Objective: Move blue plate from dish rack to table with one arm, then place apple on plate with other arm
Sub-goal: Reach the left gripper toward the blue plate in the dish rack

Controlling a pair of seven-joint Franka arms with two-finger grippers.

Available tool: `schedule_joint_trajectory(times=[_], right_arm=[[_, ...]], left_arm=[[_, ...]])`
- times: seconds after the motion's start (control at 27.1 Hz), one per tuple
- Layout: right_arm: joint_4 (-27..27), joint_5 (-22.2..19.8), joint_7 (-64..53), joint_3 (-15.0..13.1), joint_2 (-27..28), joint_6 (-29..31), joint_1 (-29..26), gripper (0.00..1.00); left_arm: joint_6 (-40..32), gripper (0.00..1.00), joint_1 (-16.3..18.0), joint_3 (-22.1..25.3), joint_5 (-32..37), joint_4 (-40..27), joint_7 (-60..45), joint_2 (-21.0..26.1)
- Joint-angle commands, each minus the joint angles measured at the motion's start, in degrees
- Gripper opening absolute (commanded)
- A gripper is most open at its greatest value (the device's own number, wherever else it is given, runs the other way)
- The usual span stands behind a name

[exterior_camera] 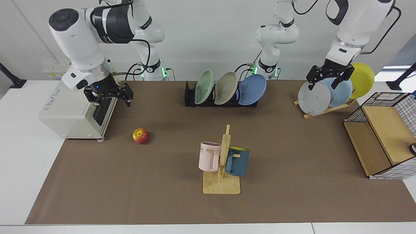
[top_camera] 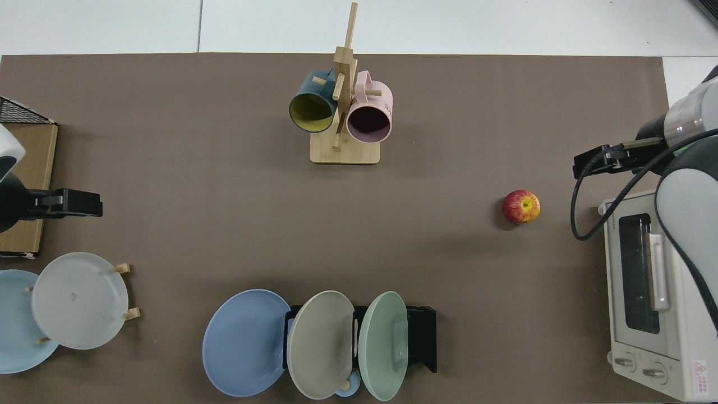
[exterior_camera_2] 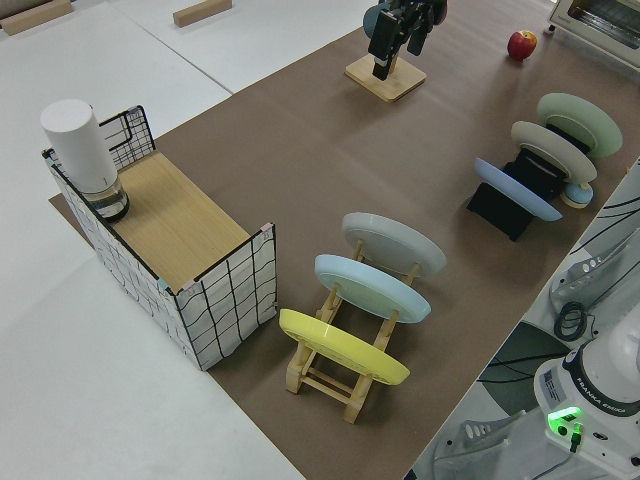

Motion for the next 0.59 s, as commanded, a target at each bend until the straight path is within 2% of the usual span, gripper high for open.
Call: schedule_joint_trajectory(times=[0.0,0.55], right_arm=[[-1.6,0.2,1.1,0.6,-1.3,1.1,-0.7,1.0],[-1.6,0.2,1.1,0.6,-1.3,1.1,-0.7,1.0]], left_arm=[[0.1,1.0,0.5,-0.5,-0.2,-0.3,-0.2,-0.2],[-0.9,1.0,0.2,-1.0,-0.2,-1.4,-0.3,-0.8]])
